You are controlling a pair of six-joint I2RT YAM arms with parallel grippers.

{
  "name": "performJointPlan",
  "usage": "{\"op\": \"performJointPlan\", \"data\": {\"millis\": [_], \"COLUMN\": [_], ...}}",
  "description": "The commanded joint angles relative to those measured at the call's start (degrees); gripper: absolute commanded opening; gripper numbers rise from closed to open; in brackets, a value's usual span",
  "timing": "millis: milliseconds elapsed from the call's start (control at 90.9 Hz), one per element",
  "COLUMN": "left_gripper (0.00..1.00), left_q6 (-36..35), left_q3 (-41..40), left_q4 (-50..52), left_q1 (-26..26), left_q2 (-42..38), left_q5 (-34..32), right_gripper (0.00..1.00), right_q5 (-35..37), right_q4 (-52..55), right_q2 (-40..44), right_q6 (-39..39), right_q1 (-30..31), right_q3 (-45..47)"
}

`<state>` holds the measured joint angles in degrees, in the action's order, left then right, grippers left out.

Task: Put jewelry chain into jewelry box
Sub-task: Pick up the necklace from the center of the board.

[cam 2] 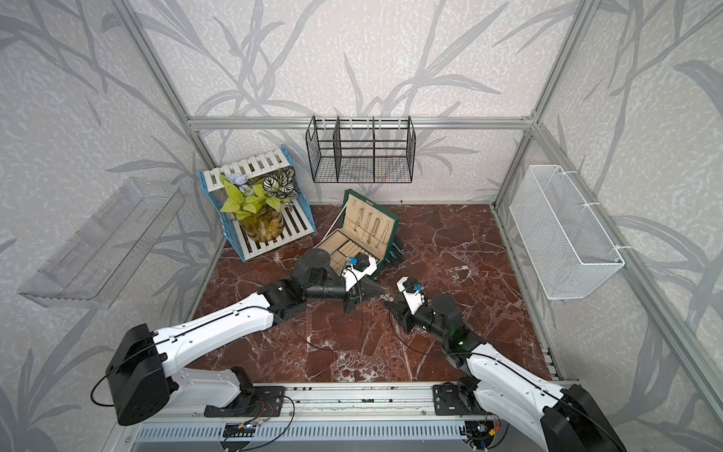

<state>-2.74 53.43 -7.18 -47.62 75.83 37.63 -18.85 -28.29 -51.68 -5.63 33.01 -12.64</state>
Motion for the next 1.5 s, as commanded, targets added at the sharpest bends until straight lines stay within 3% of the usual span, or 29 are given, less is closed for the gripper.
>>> {"op": "performJointPlan", "data": {"millis": [0, 132, 242, 385, 660, 836, 1034, 1485], "left_gripper": [0.0, 0.0, 0.0, 0.03, 0.44, 0.61, 0.64, 0.59], "left_q6": [1.56, 3.27, 5.98, 8.06, 8.45, 8.75, 8.26, 7.35], "left_q3": [-0.37, -5.0, -12.45, -19.66, -23.17, -23.03, -22.06, -16.96], "left_q4": [-2.82, -5.58, -11.71, -15.81, -25.16, -30.48, -34.62, -35.14], "left_q1": [-0.2, 0.05, 0.96, 1.34, 1.38, 1.33, 1.36, 0.96], "left_q2": [-1.95, -3.76, -5.28, -3.69, 5.4, 8.02, 8.59, 13.34], "left_q5": [1.02, -1.87, -5.96, -10.75, -12.47, -10.93, -9.87, -2.17], "right_gripper": [0.21, 0.0, 0.0, 0.0, 0.0, 0.0, 0.0, 0.0], "right_q5": [-1.14, 0.49, 5.3, 5.64, 2.11, 2.81, 0.97, 1.32], "right_q4": [-2.68, -1.06, 3.9, 13.31, 18.71, 20.7, 24.35, 28.06], "right_q2": [-0.64, -0.11, 1.34, 1.74, -1.17, -0.36, 1.33, 3.23], "right_q6": [0.14, 0.9, 2.87, 8.49, 10.86, 10.38, 10.47, 11.43], "right_q1": [0.32, 0.3, 0.3, 0.46, 1.59, 2.15, 2.27, 2.32], "right_q3": [-2.86, -3.37, -4.25, -7.68, -12.16, -13.38, -15.19, -16.97]}}
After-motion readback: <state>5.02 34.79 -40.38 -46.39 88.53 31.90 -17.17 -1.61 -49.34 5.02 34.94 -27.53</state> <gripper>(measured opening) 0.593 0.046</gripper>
